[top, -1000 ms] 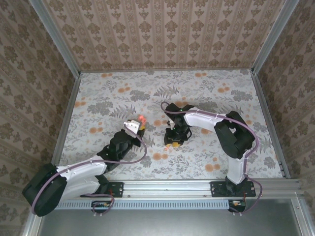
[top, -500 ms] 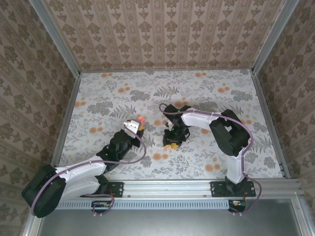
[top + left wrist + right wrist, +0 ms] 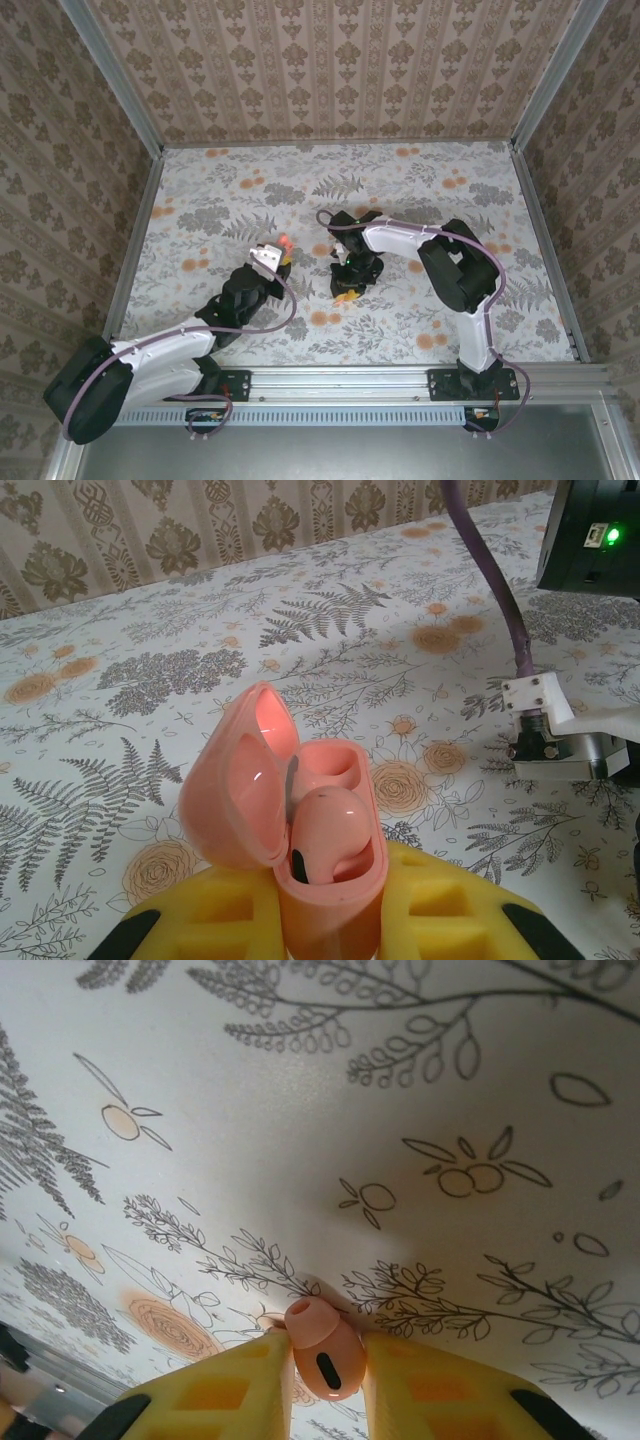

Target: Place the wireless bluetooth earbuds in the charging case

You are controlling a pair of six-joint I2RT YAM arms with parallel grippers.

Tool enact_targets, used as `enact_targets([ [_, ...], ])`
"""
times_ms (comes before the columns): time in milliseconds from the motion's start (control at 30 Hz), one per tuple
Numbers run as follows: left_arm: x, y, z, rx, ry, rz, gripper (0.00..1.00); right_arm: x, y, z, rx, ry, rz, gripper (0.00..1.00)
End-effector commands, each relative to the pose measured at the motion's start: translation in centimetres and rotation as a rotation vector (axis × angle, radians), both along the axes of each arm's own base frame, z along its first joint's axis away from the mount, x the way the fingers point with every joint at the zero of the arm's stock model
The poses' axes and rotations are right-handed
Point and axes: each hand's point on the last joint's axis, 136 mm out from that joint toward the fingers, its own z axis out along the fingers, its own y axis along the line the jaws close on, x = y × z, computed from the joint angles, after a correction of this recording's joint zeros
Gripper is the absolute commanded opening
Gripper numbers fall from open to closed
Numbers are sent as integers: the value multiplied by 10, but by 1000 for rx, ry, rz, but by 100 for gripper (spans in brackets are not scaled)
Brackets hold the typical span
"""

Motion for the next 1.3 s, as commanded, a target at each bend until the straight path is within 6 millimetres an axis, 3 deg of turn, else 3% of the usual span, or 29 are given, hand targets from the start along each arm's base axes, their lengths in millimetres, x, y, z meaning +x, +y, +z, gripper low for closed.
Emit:
enact_targets([
  [0, 0, 6, -2, -2, 3, 18, 18, -8, -9, -4, -43, 22, 104, 25],
  [333, -1, 7, 1, 6, -3, 12, 18, -18, -36, 0, -93, 34, 384, 24],
  [667, -5, -2, -3, 3, 16, -49, 18, 2, -43, 20, -68, -85, 437, 22],
  [967, -14, -28, -13, -8, 67, -196, 18, 17, -42, 57, -6, -345, 456, 21],
  [1267, -32, -63, -16, -48, 115, -416, 18, 28, -43, 113, 39, -687, 542, 21],
])
